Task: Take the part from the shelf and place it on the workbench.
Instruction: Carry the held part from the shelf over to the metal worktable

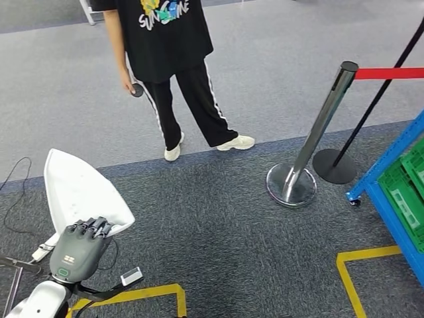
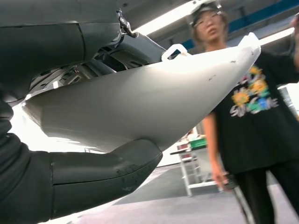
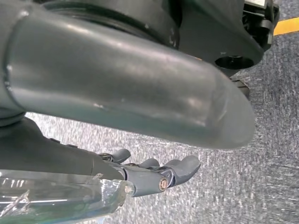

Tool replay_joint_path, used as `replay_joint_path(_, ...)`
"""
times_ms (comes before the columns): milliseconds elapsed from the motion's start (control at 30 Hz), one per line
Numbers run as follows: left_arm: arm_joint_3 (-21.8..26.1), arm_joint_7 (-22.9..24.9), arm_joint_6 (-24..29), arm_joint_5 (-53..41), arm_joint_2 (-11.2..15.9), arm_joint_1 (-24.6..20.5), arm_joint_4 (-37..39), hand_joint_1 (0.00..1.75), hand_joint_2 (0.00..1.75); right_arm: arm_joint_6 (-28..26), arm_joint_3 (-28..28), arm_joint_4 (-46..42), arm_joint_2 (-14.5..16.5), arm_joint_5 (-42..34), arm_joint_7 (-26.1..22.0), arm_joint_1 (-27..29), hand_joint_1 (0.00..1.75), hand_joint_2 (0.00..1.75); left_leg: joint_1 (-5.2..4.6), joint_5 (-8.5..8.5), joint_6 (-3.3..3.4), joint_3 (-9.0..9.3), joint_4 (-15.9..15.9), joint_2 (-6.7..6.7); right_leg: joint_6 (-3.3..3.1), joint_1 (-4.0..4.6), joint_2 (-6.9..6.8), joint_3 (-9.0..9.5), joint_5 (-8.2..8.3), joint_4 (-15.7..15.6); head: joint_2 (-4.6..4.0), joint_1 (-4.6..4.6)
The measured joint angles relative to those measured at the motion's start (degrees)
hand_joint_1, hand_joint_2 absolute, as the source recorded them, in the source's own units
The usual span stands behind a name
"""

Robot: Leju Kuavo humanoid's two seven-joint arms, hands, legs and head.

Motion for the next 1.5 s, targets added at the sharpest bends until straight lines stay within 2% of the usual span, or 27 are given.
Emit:
replay_joint_path(33, 0.1, -0.1, 0.0, 0.0, 0.0, 0.1, 0.0, 1.75, 1.75, 0.0, 0.0, 0.0, 0.0, 0.0, 0.0, 0.0, 0.00, 0.00, 0.00, 0.32, 0.06, -0.19, 0.6, 0.05, -0.05, 0.07, -0.80, 0.01, -0.05, 0.0, 0.00, 0.00)
replay_joint_path(67, 0.3, -0.2, 0.0, 0.0, -0.1, 0.2, 0.0, 1.75, 1.75, 0.0, 0.0, 0.0, 0.0, 0.0, 0.0, -0.1, 0.00, 0.00, -0.04, 1.56, 0.18, 0.73, -1.0, 0.22, -0.07, 0.12, -1.56, 0.04, -0.09, 0.0, 0.00, 0.00)
replay_joint_path(133, 0.6, -0.4, 0.0, 0.0, -0.2, 0.2, 0.0, 1.75, 1.75, 0.0, 0.0, 0.0, 0.0, 0.0, 0.0, -0.2, 0.00, 0.00, -0.34, 4.81, 0.57, 4.89, -8.1, 2.23, 0.09, 0.28, -2.93, 0.21, -0.26, 0.0, 0.00, -0.01)
replay_joint_path(200, 0.8, -0.5, 0.1, 0.0, -0.2, 0.1, -0.1, 1.75, 1.75, 0.0, 0.0, 0.0, 0.0, 0.0, 0.0, -0.2, 0.00, 0.00, -0.86, 6.18, 1.11, 8.03, -13.9, 4.44, 0.54, 0.58, -4.10, 0.36, -0.55, 0.1, 0.00, 0.03)
replay_joint_path(233, 0.9, -0.5, 0.1, 0.0, -0.3, 0.1, -0.1, 1.75, 1.75, 0.0, 0.0, 0.0, 0.0, 0.0, 0.0, -0.2, 0.00, 0.00, -1.09, 6.11, 1.37, 8.44, -14.9, 4.79, 0.81, 0.72, -4.71, 0.45, -0.68, 0.1, 0.00, 0.02)
replay_joint_path(300, 1.0, -0.6, 0.2, 0.0, -0.3, 0.3, -0.1, 1.75, 1.75, 0.0, 0.0, 0.0, 0.1, 0.0, 0.1, -0.3, 0.00, 0.00, -1.09, 6.20, 1.98, 8.38, -15.3, 3.41, 1.39, 0.66, -5.48, 0.67, -0.96, 0.0, 0.00, 0.04)
replay_joint_path(367, 1.1, -0.7, 0.2, 0.0, -0.3, 0.4, -0.2, 1.75, 1.75, 0.0, 0.0, 0.0, 0.2, 0.0, 0.3, -0.4, 0.00, 0.00, -0.79, 6.44, 2.58, 8.51, -15.7, 2.03, 1.95, 0.46, -3.12, 0.00, -2.47, 2.1, 0.00, 0.22)
replay_joint_path(433, 1.2, -0.8, 0.2, 0.0, -0.4, 0.3, -0.3, 1.75, 1.75, 0.0, 0.0, 0.0, 0.2, 0.0, 0.4, -0.3, 0.00, 0.00, -0.58, 6.57, 3.00, 8.55, -15.8, 0.76, 2.24, 0.36, 0.10, -2.77, -5.76, 8.4, 0.00, 0.55)
replay_joint_path(500, 1.2, -0.8, 0.2, 0.0, -0.6, 0.3, -0.3, 1.75, 1.75, 0.0, 0.0, 0.0, 0.2, 0.0, 0.6, -0.1, 0.00, 0.00, -0.58, 6.58, 3.16, 8.54, -15.7, -0.77, 2.30, 0.35, 0.91, -5.97, -8.04, 14.7, 0.00, 0.67)
replay_joint_path(533, 1.2, -0.8, 0.2, 0.0, -0.7, 0.3, -0.3, 1.75, 1.75, 0.0, 0.0, 0.0, 0.2, 0.0, 0.7, 0.0, 0.00, 0.00, -0.55, 6.59, 3.16, 8.56, -15.7, -1.62, 2.30, 0.34, 0.99, -6.55, -7.68, 15.5, 0.00, 0.68)
replay_joint_path(600, 1.3, -0.8, 0.3, 0.0, -0.7, 0.4, -0.3, 1.75, 1.75, 0.0, 0.0, 0.0, 0.2, 0.0, 0.8, 0.0, 0.00, 0.00, -0.40, 6.61, 3.00, 8.64, -15.6, -3.35, 2.32, 0.15, 1.57, -4.69, -4.11, 10.8, 0.00, 0.67)
replay_joint_path(667, 1.6, -0.9, 0.5, 0.0, -0.8, 0.3, -0.4, 1.75, 1.75, 0.1, 0.0, 0.0, 0.2, -0.1, 0.8, -0.1, 0.00, 0.00, -0.26, 6.57, 2.49, 8.43, -15.3, -4.91, 2.43, -0.37, 4.28, -1.45, -1.12, 3.8, 0.00, 0.65)
replay_joint_path(733, 2.1, -0.9, 0.9, 0.0, -0.9, 0.4, -0.7, 1.75, 1.75, 0.1, 0.0, 0.1, 0.3, -0.3, 0.9, -0.1, 0.00, 0.00, -0.18, 6.80, 1.82, 7.84, -15.0, -6.25, 2.17, -0.61, 6.03, -0.07, -0.62, 0.9, 0.00, 0.58)
replay_joint_path(800, 2.6, -0.9, 1.3, 0.0, -1.1, 0.6, -1.0, 1.75, 1.75, 0.1, 0.0, 0.1, 0.4, -0.4, 0.9, -0.1, 0.00, 0.00, 0.02, 7.16, 1.27, 7.40, -15.1, -7.27, 1.52, -0.46, 4.95, 0.03, -0.45, 0.7, 0.00, 0.56)
replay_joint_path(867, 3.1, -1.1, 1.6, 0.1, -1.2, 0.8, -1.3, 1.75, 1.75, 0.1, 0.0, 0.1, 0.4, -0.5, 0.8, -0.1, 0.00, 0.00, -0.10, 6.09, 0.88, 6.57, -13.6, -4.94, 0.79, -0.37, 3.61, 0.17, -0.24, 0.5, 0.00, 0.31)
replay_joint_path(933, 3.6, -1.6, 1.9, 0.3, -1.5, 0.8, -1.6, 1.75, 1.75, 0.1, 0.0, 0.1, 0.5, -0.5, 0.8, -0.1, 0.00, 0.00, -0.35, 2.76, 0.61, 3.73, -7.5, -1.16, 0.22, -0.17, 2.08, 0.26, -0.19, 0.2, 0.00, 0.01)
replay_joint_path(1000, 3.9, -2.1, 1.9, 0.4, -1.8, 0.7, -1.7, 1.75, 1.75, 0.0, 0.0, 0.1, 0.5, -0.6, 0.8, 0.1, 0.00, 0.00, -0.34, -0.17, 0.50, 0.27, -0.3, -0.04, -0.07, 0.05, 0.38, 0.26, -0.31, 0.2, 0.00, -0.02)
replay_joint_path(1033, 4.0, -2.2, 1.9, 0.5, -1.9, 0.8, -1.7, 1.75, 1.75, 0.0, 0.0, 0.1, 0.5, -0.6, 0.8, 0.1, 0.00, 0.00, -0.34, -0.27, 0.55, -0.45, 1.3, 0.06, -0.17, 0.12, -0.47, 0.28, -0.39, 0.2, 0.00, -0.03)
replay_joint_path(1067, 4.1, -2.2, 1.9, 0.5, -2.0, 0.9, -1.7, 1.75, 1.75, 0.0, 0.0, 0.1, 0.5, -0.6, 0.8, 0.1, 0.00, 0.00, -0.36, 0.71, 0.67, -0.06, 0.6, 0.15, -0.24, 0.18, -1.28, 0.35, -0.47, 0.2, 0.00, -0.03)
replay_joint_path(1100, 4.2, -2.3, 2.0, 0.5, -2.1, 0.9, -1.8, 1.75, 1.75, 0.0, 0.0, 0.1, 0.5, -0.6, 0.8, 0.0, 0.00, 0.00, -0.43, 2.47, 0.84, 1.41, -2.1, 0.56, -0.24, 0.21, -2.04, 0.47, -0.57, 0.2, 0.00, -0.03)
replay_joint_path(1167, 4.7, -2.7, 2.0, 0.9, -2.4, 0.9, -2.0, 1.75, 1.75, 0.0, 0.0, 0.1, 0.5, -0.6, 0.7, -0.1, 0.00, 0.00, -0.96, 5.70, 1.30, 5.65, -9.8, 3.37, -0.01, 0.42, -3.36, 0.80, -0.90, 0.3, 0.00, -0.05)
replay_joint_path(1233, 5.2, -3.2, 2.0, 1.4, -2.6, 0.8, -2.3, 1.75, 1.75, 0.0, 0.0, 0.1, 0.5, -0.7, 0.6, -0.1, 0.00, 0.00, -1.50, 6.45, 1.61, 7.89, -14.2, 5.51, 0.44, 0.76, -4.63, 1.06, -1.29, 0.3, 0.00, 0.00)
replay_joint_path(1300, 5.6, -3.7, 2.1, 1.8, -2.9, 1.0, -2.5, 1.75, 1.75, -0.1, 0.0, 0.1, 0.5, -0.7, 0.5, -0.1, 0.00, 0.00, -1.62, 6.25, 1.86, 7.97, -14.9, 4.49, 0.88, 0.90, -6.06, 1.41, -1.61, 0.1, 0.00, 0.06)
replay_joint_path(1333, 5.8, -3.8, 2.1, 2.0, -3.0, 1.3, -2.6, 1.75, 1.75, -0.1, 0.0, 0.1, 0.5, -0.7, 0.5, -0.1, 0.00, 0.00, -1.50, 6.34, 2.07, 8.02, -15.1, 3.73, 1.20, 0.82, -5.69, 1.48, -1.90, 0.3, 0.00, 0.08)
replay_joint_path(1400, 6.2, -4.0, 2.1, 2.2, -3.2, 1.5, -2.7, 1.75, 1.75, -0.1, 0.0, 0.1, 0.5, -0.7, 0.4, -0.3, 0.00, 0.00, -1.07, 6.53, 2.63, 8.22, -15.4, 2.33, 1.78, 0.65, -2.70, 0.26, -3.77, 3.4, 0.00, 0.33)
replay_joint_path(1433, 6.3, -4.0, 2.1, 2.2, -3.4, 1.4, -2.8, 1.75, 1.75, -0.1, 0.0, 0.1, 0.5, -0.8, 0.3, -0.2, 0.00, 0.00, -0.89, 6.57, 2.85, 8.26, -15.4, 1.63, 1.99, 0.55, -0.71, -1.39, -5.39, 6.7, 0.00, 0.52)
replay_joint_path(1500, 6.4, -4.1, 2.1, 2.2, -3.6, 1.4, -2.8, 1.75, 1.75, -0.1, 0.0, 0.1, 0.5, -0.8, 0.3, 0.0, 0.00, 0.00, -0.77, 6.57, 3.09, 8.24, -15.4, 0.04, 2.16, 0.50, 0.83, -5.37, -8.28, 14.3, 0.00, 0.74)
